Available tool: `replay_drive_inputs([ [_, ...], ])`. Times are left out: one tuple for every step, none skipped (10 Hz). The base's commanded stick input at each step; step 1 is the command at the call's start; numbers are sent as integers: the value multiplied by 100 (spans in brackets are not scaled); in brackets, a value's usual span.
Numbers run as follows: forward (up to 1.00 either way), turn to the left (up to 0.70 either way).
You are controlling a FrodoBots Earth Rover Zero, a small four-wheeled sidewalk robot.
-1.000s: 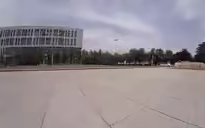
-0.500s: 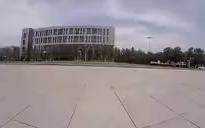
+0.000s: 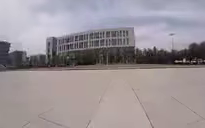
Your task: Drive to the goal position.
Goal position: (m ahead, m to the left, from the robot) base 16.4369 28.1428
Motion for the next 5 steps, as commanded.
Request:
replay_drive_inputs([
  [0, 100],
  [0, 100],
  [0, 100],
  [0, 100],
  [0, 100],
])
